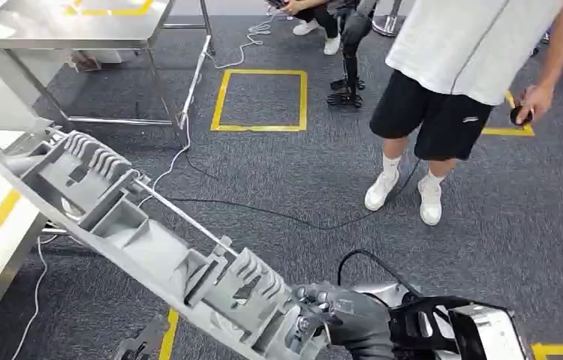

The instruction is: Take the parts from the cabinet and place them on the table.

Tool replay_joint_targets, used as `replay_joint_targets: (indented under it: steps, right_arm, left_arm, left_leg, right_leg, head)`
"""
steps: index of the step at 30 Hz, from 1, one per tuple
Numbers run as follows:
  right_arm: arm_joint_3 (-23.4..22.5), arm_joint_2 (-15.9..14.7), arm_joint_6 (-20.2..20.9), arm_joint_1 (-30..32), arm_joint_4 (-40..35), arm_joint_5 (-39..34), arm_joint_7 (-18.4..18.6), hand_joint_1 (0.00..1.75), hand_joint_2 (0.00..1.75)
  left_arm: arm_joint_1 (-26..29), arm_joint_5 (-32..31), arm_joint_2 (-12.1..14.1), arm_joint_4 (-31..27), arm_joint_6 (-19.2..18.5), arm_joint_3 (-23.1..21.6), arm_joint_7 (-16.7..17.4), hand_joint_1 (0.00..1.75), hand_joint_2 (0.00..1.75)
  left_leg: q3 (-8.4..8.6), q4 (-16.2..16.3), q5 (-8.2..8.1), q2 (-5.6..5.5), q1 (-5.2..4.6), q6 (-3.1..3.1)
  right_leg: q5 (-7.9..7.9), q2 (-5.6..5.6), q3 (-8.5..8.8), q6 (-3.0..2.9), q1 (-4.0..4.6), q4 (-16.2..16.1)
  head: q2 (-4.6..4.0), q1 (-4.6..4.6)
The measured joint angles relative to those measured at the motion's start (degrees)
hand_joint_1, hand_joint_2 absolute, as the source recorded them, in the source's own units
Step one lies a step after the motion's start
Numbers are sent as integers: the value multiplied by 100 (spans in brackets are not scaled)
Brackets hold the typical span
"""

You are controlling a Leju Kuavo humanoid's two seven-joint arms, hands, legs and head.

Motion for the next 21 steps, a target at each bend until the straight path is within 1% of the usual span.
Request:
replay_joint_targets:
  steps: [1, 2, 3, 4, 5, 6, 7, 8, 9, 10, 11, 12, 13, 14, 15, 16, 17, 18, 19, 20, 21]
  right_arm:
    - [-2, -7, 0, 2, 2, 0, 0, 175, 175]
    - [0, -11, 0, 8, 2, 0, 0, 175, 175]
    - [0, -18, 0, 9, 4, 2, 0, 175, 175]
    - [0, -29, 0, 20, 11, 7, 2, 175, 175]
    - [0, -40, -2, 26, 13, 5, 0, 175, 175]
    - [0, -46, -7, 23, 13, 5, 0, 175, 175]
    - [0, -46, -9, 22, 13, 5, -4, 175, 175]
    - [2, -48, -11, 19, 13, 5, -6, 175, 175]
    - [9, -46, -13, 13, 13, 7, -6, 175, 175]
    - [9, -48, -13, 17, 7, 7, -13, 175, 175]
    - [11, -46, -13, 14, 2, 9, -15, 175, 175]
    - [11, -46, -13, 0, 2, 9, -20, 175, 175]
    - [9, -44, -18, -1, 0, 9, -28, 175, 175]
    - [6, -40, -20, -1, 0, 11, -39, 175, 175]
    - [6, -37, -20, 2, -2, 11, -52, 175, 175]
    - [4, -40, -20, 5, -2, 9, -59, 175, 175]
    - [4, -40, -20, 6, -2, 11, -61, 175, 175]
    - [9, -40, -20, 10, -2, 13, -59, 175, 175]
    - [9, -42, -20, 19, 0, 15, -59, 175, 175]
    - [6, -42, -20, 20, 0, 15, -59, 175, 175]
    - [6, -42, -20, 19, -2, 16, -61, 175, 175]
  left_arm:
    - [-25, 0, -2, -2, -2, 0, 0, 0, 175]
    - [-28, -4, -17, -2, -2, 0, -2, 0, 175]
    - [-23, -9, -28, -2, -7, 0, -2, 0, 175]
    - [-12, -13, -35, -2, -9, 0, -2, 0, 175]
    - [-5, -24, -42, -2, -15, 0, -9, 0, 175]
    - [-1, -42, -48, -2, -18, 0, -11, 0, 175]
    - [-1, -57, -50, -2, -22, 0, -13, 0, 175]
    - [-1, -59, -52, -2, -24, 0, -13, 0, 175]
    - [1, -61, -44, -5, -24, 0, -13, 0, 175]
    - [13, -68, -44, -5, -26, 0, -15, 0, 175]
    - [34, -74, -44, -5, -31, 0, -15, 0, 175]
    - [55, -76, -46, -2, -33, -2, -17, 0, 175]
    - [72, -76, -46, -2, -35, -2, -17, 0, 175]
    - [83, -76, -57, -2, -35, -4, -17, 0, 175]
    - [63, -76, -48, -2, -33, -4, -17, 0, 175]
    - [38, -76, -46, -2, -33, -4, -17, 0, 175]
    - [27, -79, -50, -2, -37, -4, -17, 0, 175]
    - [29, -83, -63, -2, -52, -4, -18, 0, 175]
    - [41, -83, -74, -2, -57, -4, -20, 0, 175]
    - [49, -83, -74, -2, -59, -4, -18, 0, 175]
    - [47, -85, -72, -2, -61, -4, -20, 0, 175]
  left_leg:
    - [-6, 2, 1, -84, 15, -3]
    - [-6, 3, 2, -182, 15, -7]
    - [-10, 8, 0, -277, 19, -10]
    - [-10, 18, -3, -358, 29, -19]
    - [-10, 33, -12, -450, 48, -43]
    - [-11, 65, -29, -547, 73, -76]
    - [-13, 113, -57, -632, 99, -123]
    - [-49, 187, -98, -713, 115, -184]
    - [-108, 271, -146, -771, 95, -253]
    - [-133, 277, -143, -794, 119, -293]
    - [-144, 250, -133, -812, 140, -329]
    - [-154, 245, -120, -841, 158, -354]
    - [-162, 276, -148, -857, 174, -373]
    - [-199, 397, -223, -557, 148, -392]
    - [-347, 704, -398, -316, 149, -420]
    - [-563, 1121, -600, -191, 163, -442]
    - [-805, 1578, -783, -137, 173, -457]
    - [-1011, 1950, -897, -112, 180, -465]
    - [-1102, 2091, -879, -103, 186, -462]
    - [-1040, 1929, -741, -93, 186, -446]
    - [-840, 1527, -517, -74, 184, -413]
  right_leg:
    - [-166, 91, -231, -20, -23, 455]
    - [-310, 120, -490, -11, -49, 931]
    - [-374, 125, -694, 33, -71, 1266]
    - [-330, 125, -743, 89, -95, 1291]
    - [-195, 127, -673, 176, -124, 1075]
    - [14, 148, -487, 280, -161, 641]
    - [222, 202, -252, 366, -200, 139]
    - [359, 400, -67, 426, -256, -288]
    - [340, 428, -67, 341, -210, -284]
    - [348, 345, -61, 251, -186, -268]
    - [351, 324, -63, 199, -148, -267]
    - [362, 289, -61, 168, -134, -267]
    - [382, 231, -45, 124, -214, -302]
    - [383, 193, -23, 101, -187, -308]
    - [361, 134, -11, 57, -172, -308]
    - [351, 82, -6, 40, -147, -307]
    - [339, 9, -6, 24, -123, -306]
    - [329, -57, -7, 10, -103, -305]
    - [320, -122, -4, -2, -86, -305]
    - [310, -185, 2, -12, -69, -305]
    - [300, -249, 14, -22, -52, -306]
  head:
    - [0, 18]
    - [0, 22]
    - [0, 18]
    - [0, 20]
    - [0, 20]
    - [0, 20]
    - [0, 20]
    - [0, 35]
    - [0, 55]
    - [0, 39]
    - [0, 42]
    - [0, 48]
    - [0, 39]
    - [0, 35]
    - [0, -7]
    - [0, -4]
    - [0, -4]
    - [0, -4]
    - [0, -4]
    - [0, -4]
    - [0, -4]
